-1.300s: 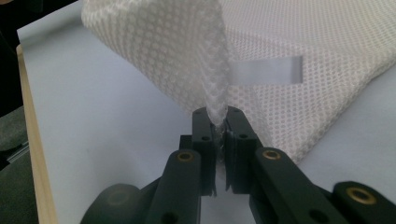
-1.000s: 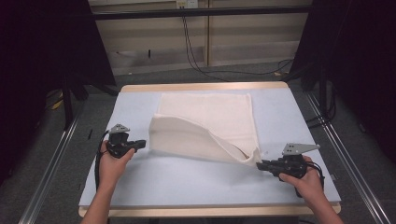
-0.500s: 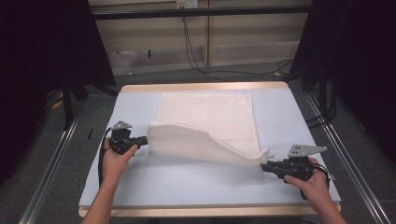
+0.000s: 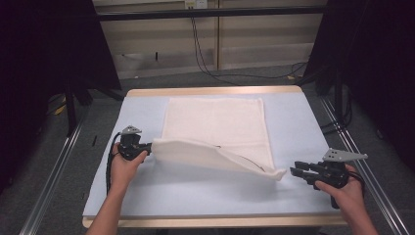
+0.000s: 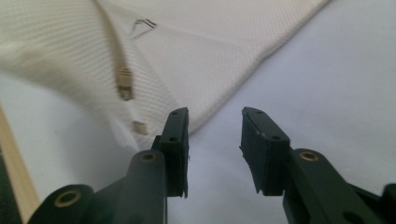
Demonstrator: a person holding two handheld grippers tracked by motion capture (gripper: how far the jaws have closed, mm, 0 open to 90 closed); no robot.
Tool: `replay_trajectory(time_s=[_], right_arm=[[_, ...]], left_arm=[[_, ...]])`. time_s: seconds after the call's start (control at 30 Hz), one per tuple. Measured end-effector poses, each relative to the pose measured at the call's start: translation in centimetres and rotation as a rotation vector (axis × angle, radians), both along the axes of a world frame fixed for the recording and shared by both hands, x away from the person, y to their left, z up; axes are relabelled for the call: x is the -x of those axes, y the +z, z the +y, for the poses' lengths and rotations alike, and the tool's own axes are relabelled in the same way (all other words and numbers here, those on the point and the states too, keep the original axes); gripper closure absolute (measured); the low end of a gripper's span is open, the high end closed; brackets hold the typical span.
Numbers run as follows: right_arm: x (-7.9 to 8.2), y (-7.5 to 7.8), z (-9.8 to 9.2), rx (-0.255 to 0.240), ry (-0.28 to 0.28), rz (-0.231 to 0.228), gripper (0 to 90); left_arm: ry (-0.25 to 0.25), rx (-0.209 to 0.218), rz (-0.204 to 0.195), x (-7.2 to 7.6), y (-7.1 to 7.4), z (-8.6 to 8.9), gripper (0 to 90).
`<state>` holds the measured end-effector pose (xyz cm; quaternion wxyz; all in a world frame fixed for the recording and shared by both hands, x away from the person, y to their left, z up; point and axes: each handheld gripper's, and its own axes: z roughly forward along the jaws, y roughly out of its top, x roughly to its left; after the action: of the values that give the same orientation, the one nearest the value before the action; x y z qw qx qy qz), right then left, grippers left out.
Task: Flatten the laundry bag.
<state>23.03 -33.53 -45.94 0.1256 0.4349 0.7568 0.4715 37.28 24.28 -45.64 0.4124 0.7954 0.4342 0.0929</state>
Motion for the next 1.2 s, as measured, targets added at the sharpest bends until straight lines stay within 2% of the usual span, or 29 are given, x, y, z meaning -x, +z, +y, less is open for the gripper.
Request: replay_trajectory(time_s=[0.07, 0.13, 0.17, 0.2, 0.27, 0.3, 0.33, 0.37, 0.5, 0.57, 0.63, 0.67, 0.7, 0.77, 0.83, 0.97, 1.0, 1.03, 1.07, 1.1, 1.13, 1.17, 1.2], right_arm=[[-0.1, -0.1, 0.0, 0.024, -0.015, 0.014, 58.9], [-0.6, -0.5, 0.4, 0.009, -0.035, 0.024, 54.3], [-0.6, -0.5, 0.4, 0.009, -0.035, 0.024, 54.3], [-1.2, -0.7, 0.9, 0.017, -0.043, 0.039, 51.0], [-1.4, -0.8, 1.1, 0.019, -0.049, 0.049, 50.7], [-1.6, -0.9, 1.3, 0.021, -0.044, 0.056, 50.4], [-2.1, -1.0, 1.8, 0.042, -0.047, 0.064, 47.2], [-2.1, -1.0, 1.8, 0.042, -0.047, 0.064, 47.2], [-2.9, -1.4, 2.8, 0.069, -0.058, 0.066, 44.8], [-3.4, -1.8, 3.6, 0.073, -0.054, 0.050, 46.2], [-3.8, -1.8, 4.1, 0.073, -0.054, 0.053, 47.1], [-3.8, -1.8, 4.1, 0.073, -0.054, 0.053, 47.1], [-4.0, -1.7, 4.5, 0.072, -0.058, 0.064, 47.5], [-4.2, -1.8, 4.8, 0.074, -0.054, 0.086, 49.7], [-4.4, -2.1, 5.4, 0.104, -0.064, 0.094, 51.2], [-4.7, -2.2, 5.8, 0.120, -0.083, 0.113, 53.1], [-4.8, -2.2, 6.0, 0.138, -0.090, 0.120, 53.4], [-4.9, -2.3, 6.4, 0.154, -0.096, 0.139, 54.9], [-4.9, -2.3, 6.4, 0.154, -0.096, 0.139, 54.9], [-4.9, -2.2, 6.7, 0.175, -0.109, 0.137, 56.8], [-4.9, -2.2, 6.7, 0.175, -0.109, 0.137, 56.8], [-4.8, -2.3, 7.0, 0.171, -0.118, 0.137, 62.3], [-4.8, -2.3, 7.0, 0.171, -0.118, 0.137, 62.3]], left_arm=[[-0.002, -0.001, 0.005, 0.0, 0.0, 0.0, 82.5], [-0.006, -0.016, 0.006, 0.0, 0.0, 0.0, 80.3], [0.002, -0.009, 0.008, 0.1, 0.0, -0.1, 80.3], [0.010, -0.004, 0.012, 0.3, -0.1, -0.2, 76.7], [0.007, -0.014, 0.016, 0.4, 0.0, -0.2, 74.8], [0.015, -0.023, 0.021, 0.5, 0.0, -0.3, 68.2], [0.010, -0.033, 0.020, 0.6, 0.0, -0.3, 64.7], [0.016, -0.033, 0.022, 0.7, -0.1, -0.3, 64.7], [0.029, -0.041, 0.049, 1.1, -0.2, -0.4, 50.4], [0.028, -0.031, 0.058, 1.4, -0.3, -0.4, 46.4], [0.033, -0.033, 0.067, 1.7, -0.4, -0.4, 45.1], [0.025, -0.063, 0.067, 1.8, -0.4, -0.3, 45.1], [0.025, -0.074, 0.074, 1.9, -0.4, -0.3, 44.5], [0.028, -0.065, 0.073, 2.1, -0.7, -0.3, 44.0], [0.004, -0.095, 0.083, 2.2, -0.9, -0.2, 43.8], [-0.014, -0.121, 0.091, 2.5, -1.4, -0.5, 42.7], [-0.013, -0.140, 0.073, 2.5, -1.6, -0.5, 40.9], [-0.009, -0.132, 0.061, 2.6, -1.8, -0.7, 38.5], [-0.012, -0.131, 0.054, 2.6, -1.9, -0.7, 38.5], [-0.013, -0.130, 0.053, 2.6, -1.9, -0.7, 39.2], [-0.005, -0.121, 0.049, 2.7, -2.0, -0.7, 39.2], [-0.006, -0.120, 0.042, 2.7, -2.0, -0.7, 39.3], [-0.002, -0.118, 0.049, 2.8, -2.0, -0.7, 39.3]])
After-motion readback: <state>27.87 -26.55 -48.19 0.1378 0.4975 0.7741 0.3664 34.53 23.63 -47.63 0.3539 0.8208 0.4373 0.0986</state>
